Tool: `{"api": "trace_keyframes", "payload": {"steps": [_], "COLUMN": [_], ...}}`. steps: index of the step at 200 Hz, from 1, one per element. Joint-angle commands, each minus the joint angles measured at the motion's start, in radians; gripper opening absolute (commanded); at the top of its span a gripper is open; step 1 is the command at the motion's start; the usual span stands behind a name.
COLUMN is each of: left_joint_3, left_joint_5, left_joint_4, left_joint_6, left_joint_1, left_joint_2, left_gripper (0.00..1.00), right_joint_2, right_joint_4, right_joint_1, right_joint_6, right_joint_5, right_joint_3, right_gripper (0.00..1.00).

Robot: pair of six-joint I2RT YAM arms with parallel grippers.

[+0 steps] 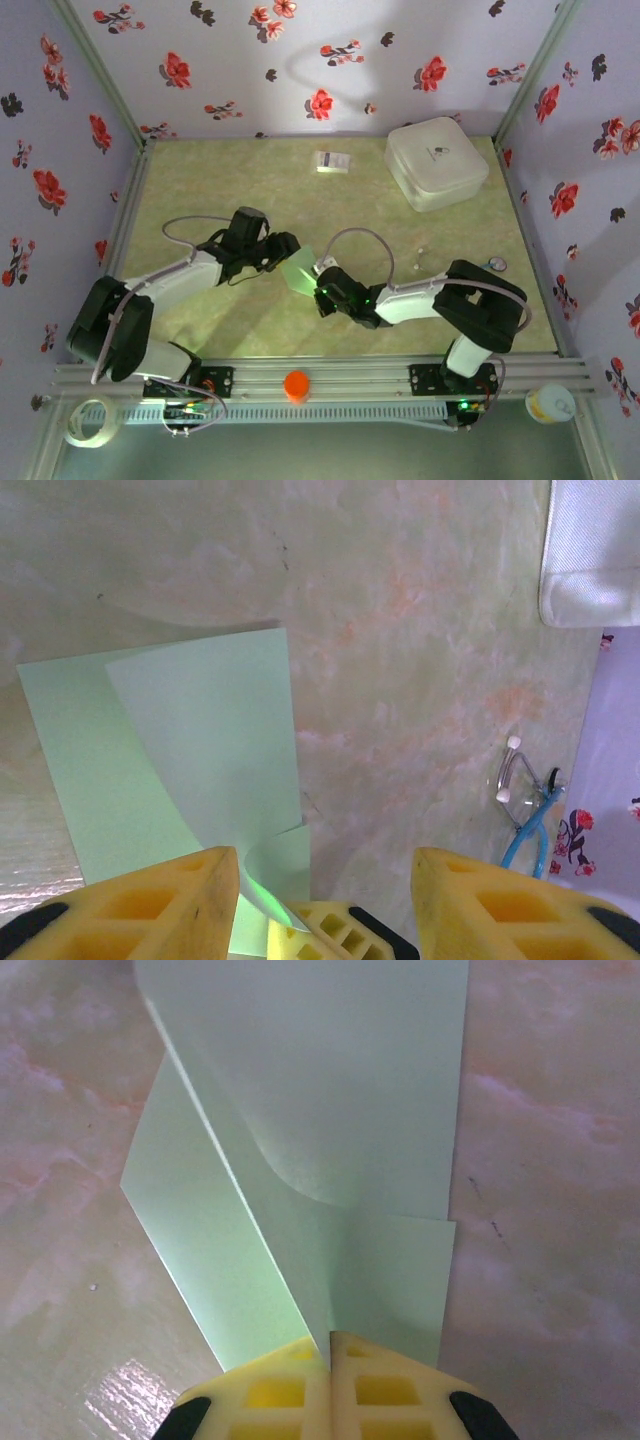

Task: Fold a paper plane with a square sheet of paper (pick it up from the middle)
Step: Fourth fold the wing at the center of the table.

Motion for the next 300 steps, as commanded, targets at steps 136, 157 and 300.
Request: {"api": "trace_keyframes", "payload": {"steps": [136, 157, 300], "left_joint_3": [-0.079, -0.083, -0.088], "left_joint_5": [0.019, 0.047, 0.09], "left_joint_4": [0.069, 0.105, 0.196], "left_joint_6": [-0.007, -0.01, -0.017], "left_joint_1": [0.013, 0.01, -0.012], "left_joint_2": [0.007, 0.03, 0.097], "left_gripper": [0.13, 0.12, 0.09], "right_joint_2": [0.058, 0.065, 0.078], "right_joint_4": [0.107, 0.107, 0.154], "right_joint_1": [-0.172, -0.18, -0.222], "right_joint_6": [0.272, 0.285, 0.363], "right_joint_5": [-0.369, -0.387, -0.45], "right_joint_3": [-0.02, -0.02, -0.042], "right_gripper": [0.06, 0.06, 0.05]}}
